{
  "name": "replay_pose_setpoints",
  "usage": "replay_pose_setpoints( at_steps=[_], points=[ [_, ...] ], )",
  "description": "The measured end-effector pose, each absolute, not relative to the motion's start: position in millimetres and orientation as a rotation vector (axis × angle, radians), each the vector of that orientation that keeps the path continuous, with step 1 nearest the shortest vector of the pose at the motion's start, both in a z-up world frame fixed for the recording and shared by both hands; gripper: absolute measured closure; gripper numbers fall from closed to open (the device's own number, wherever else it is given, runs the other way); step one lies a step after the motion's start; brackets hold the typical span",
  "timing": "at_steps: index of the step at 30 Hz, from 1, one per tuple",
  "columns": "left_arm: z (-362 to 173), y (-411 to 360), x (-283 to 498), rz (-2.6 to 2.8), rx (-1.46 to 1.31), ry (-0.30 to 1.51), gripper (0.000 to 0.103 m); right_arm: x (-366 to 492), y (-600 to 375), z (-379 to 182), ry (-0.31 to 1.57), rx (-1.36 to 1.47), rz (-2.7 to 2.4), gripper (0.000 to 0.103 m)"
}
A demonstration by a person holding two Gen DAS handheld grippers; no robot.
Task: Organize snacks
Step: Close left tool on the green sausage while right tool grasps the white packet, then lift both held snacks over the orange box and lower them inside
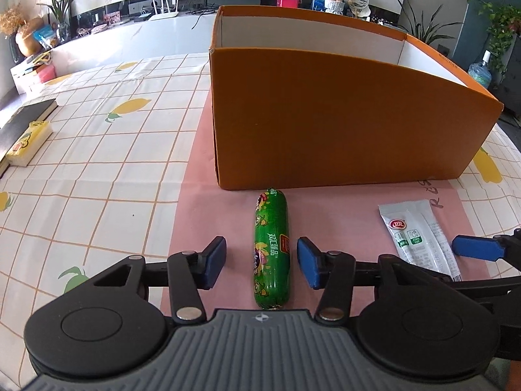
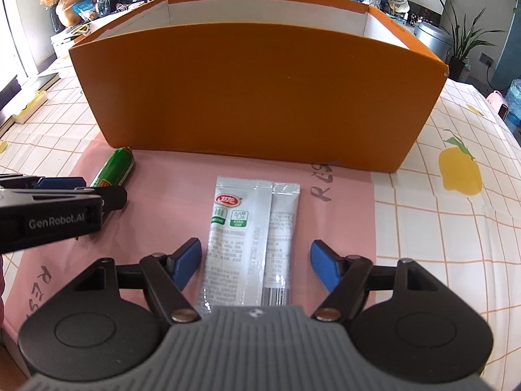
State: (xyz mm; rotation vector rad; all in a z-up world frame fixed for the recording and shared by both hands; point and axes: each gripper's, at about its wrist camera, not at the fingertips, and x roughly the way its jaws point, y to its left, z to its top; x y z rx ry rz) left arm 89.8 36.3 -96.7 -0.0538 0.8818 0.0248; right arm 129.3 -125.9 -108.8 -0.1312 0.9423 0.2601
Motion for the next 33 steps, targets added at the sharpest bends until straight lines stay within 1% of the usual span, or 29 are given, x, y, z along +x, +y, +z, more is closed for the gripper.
replay_pose_setpoints(
  at_steps=[4, 7, 9, 11, 12, 13, 14, 15, 16, 24, 33],
  points=[
    [-100.5, 32.3, 92.9, 0.027, -0.025, 0.867, 0.047, 128.6, -125.1, -109.9, 0.934, -0.125, 0.262, 0.029],
    [-102.1, 29.2, 94.2, 0.016, -0.006, 0.855, 0.053, 128.4, -125.7, -109.6, 0.935, -0.128, 0.253, 0.029],
    [-102.4, 27.7, 94.7, 0.011, -0.001, 0.851, 0.054, 128.5, -125.6, -109.7, 0.938, -0.127, 0.246, 0.029],
    [-102.8, 28.0, 94.7, 0.004, -0.003, 0.848, 0.059, 127.5, -125.3, -109.3, 0.938, -0.128, 0.244, 0.030],
    [-102.6, 28.7, 93.6, 0.001, -0.007, 0.847, 0.061, 126.8, -125.1, -108.8, 0.937, -0.128, 0.245, 0.033],
    [-102.5, 28.4, 93.7, 0.000, -0.007, 0.846, 0.065, 126.0, -125.0, -107.9, 0.936, -0.129, 0.244, 0.040],
    [-102.6, 28.2, 93.4, -0.001, -0.006, 0.845, 0.070, 125.1, -125.3, -106.7, 0.933, -0.128, 0.245, 0.044],
    [-102.6, 28.1, 93.1, -0.003, -0.007, 0.843, 0.072, 124.5, -124.8, -105.7, 0.928, -0.134, 0.237, 0.054],
    [-102.6, 27.9, 93.1, -0.003, -0.007, 0.843, 0.078, 124.2, -124.9, -105.8, 0.929, -0.135, 0.236, 0.054],
    [-101.1, 29.3, 89.9, 0.003, -0.027, 0.840, 0.078, 125.0, -129.6, -104.5, 0.919, -0.099, 0.238, 0.056],
    [-86.2, 32.0, 79.1, 0.002, -0.045, 0.813, 0.079, 115.5, -136.1, -91.7, 0.873, -0.087, 0.237, 0.056]
  ],
)
